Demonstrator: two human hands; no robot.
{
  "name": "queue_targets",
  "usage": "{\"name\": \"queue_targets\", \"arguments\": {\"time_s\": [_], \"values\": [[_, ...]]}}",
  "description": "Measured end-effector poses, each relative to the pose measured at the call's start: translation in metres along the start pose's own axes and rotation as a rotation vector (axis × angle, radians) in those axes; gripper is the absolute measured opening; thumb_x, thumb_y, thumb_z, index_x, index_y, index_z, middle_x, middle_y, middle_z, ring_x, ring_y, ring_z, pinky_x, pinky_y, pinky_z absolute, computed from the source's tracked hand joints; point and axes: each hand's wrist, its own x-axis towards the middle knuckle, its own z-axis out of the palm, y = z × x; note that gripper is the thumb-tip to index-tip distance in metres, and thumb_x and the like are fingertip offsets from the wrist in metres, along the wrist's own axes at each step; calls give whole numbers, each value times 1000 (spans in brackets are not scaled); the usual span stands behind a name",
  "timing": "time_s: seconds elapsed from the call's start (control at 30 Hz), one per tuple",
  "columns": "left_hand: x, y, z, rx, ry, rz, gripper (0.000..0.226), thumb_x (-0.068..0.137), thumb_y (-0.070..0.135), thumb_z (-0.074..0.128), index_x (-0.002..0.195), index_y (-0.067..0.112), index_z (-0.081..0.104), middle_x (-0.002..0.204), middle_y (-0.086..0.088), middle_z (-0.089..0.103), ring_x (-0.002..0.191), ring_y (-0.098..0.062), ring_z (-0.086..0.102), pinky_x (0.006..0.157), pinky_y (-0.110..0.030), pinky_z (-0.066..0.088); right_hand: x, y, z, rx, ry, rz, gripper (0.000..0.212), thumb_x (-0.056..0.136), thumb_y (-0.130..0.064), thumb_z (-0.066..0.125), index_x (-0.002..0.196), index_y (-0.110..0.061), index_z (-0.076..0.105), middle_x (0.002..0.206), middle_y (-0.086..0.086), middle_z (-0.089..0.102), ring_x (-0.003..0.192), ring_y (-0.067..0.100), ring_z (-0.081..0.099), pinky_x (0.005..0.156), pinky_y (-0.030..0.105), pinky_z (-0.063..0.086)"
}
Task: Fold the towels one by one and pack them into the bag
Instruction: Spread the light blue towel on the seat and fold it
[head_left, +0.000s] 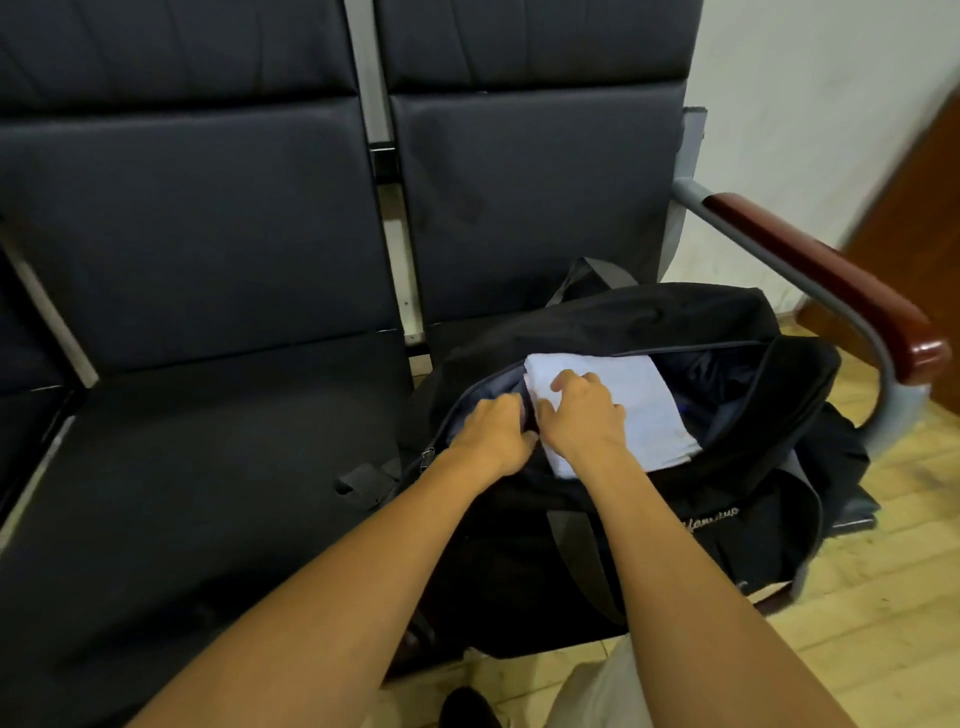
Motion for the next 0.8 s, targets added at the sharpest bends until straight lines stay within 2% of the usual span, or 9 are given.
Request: {"name": "queue_targets", "arguments": {"time_s": [0.13,0.3,0.43,0.53,0.7,0.8], "values": [[-23,-23,-47,30,137,-25,17,95,28,50,102,18,62,104,-6,61,95,-28,59,81,-42,51,-18,-46,6,153,3,-87,23,98,-28,56,110,-9,61,113,15,62,109,34,58,88,40,47],[-56,-73,-100,67,217,-49,15,96,26,48,101,18,60,101,-7,63,91,-28,61,78,-46,54,-52,-122,19,219,-37,-186,25,100,-34,52,104,-12,64,104,12,67,98,30,64,80,38,51],[-93,-124,-133,92,262,-95,15,99,22,43,90,17,54,92,-6,61,82,-25,60,67,-41,49,-92,-191,45,235,-86,-283,23,103,-26,44,95,-13,62,93,8,64,84,27,61,65,34,42],[-127,-177,-154,47,296,-172,14,97,15,44,87,18,53,88,-4,61,78,-23,60,65,-40,50,-122,-241,74,209,-184,-367,24,103,-22,41,90,-15,60,87,6,64,78,24,62,59,33,41],[-168,-252,-176,26,305,-269,14,96,19,46,84,20,53,85,-3,59,76,-22,59,61,-36,46,-150,-295,100,151,-377,-482,30,102,-34,45,79,-22,60,82,2,63,75,22,61,63,35,47],[-189,-301,-186,50,278,-333,8,95,22,51,89,21,55,89,-5,62,76,-20,59,64,-37,49,-162,-324,120,114,-450,-531,26,101,-36,50,86,-20,64,92,6,66,86,28,64,74,41,53]]}}
